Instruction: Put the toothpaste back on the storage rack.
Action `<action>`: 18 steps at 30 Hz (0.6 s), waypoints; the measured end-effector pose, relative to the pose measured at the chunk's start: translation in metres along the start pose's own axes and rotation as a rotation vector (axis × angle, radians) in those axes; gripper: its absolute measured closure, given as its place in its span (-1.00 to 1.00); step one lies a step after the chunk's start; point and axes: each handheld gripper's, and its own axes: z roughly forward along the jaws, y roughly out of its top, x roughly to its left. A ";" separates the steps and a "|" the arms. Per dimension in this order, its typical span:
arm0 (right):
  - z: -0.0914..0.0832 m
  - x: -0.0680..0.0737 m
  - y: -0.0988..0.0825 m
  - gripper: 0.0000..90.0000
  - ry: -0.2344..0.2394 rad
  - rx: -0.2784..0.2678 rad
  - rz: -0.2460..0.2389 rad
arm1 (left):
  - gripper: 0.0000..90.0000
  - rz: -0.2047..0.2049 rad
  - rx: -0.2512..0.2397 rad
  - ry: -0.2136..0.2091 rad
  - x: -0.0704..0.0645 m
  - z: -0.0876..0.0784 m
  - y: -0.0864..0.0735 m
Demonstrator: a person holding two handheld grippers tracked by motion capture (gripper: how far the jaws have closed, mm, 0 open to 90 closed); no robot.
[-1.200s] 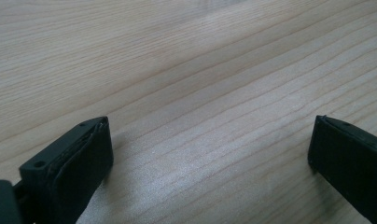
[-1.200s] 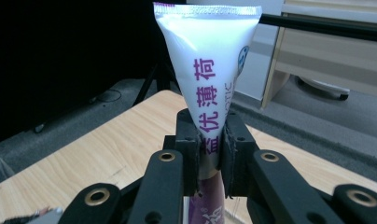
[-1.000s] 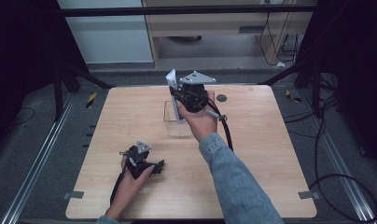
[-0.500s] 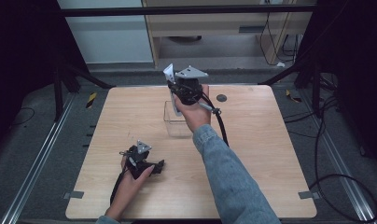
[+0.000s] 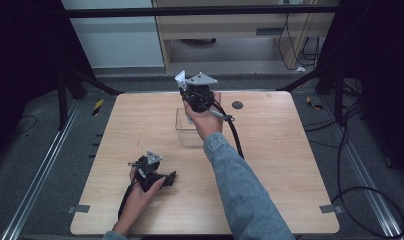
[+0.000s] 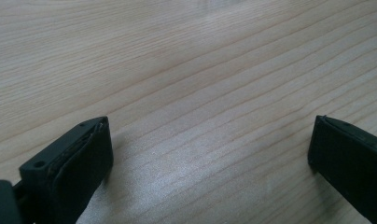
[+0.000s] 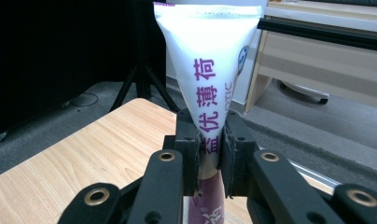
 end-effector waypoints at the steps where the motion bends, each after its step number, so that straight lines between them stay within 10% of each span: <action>1: 0.001 0.001 -0.001 0.76 0.001 0.001 -0.002 | -1.00 0.000 0.000 0.000 0.000 0.000 0.000; 18: 0.008 0.003 -0.020 0.75 0.010 0.033 -0.005 | -1.00 0.001 0.000 -0.001 0.000 0.000 0.000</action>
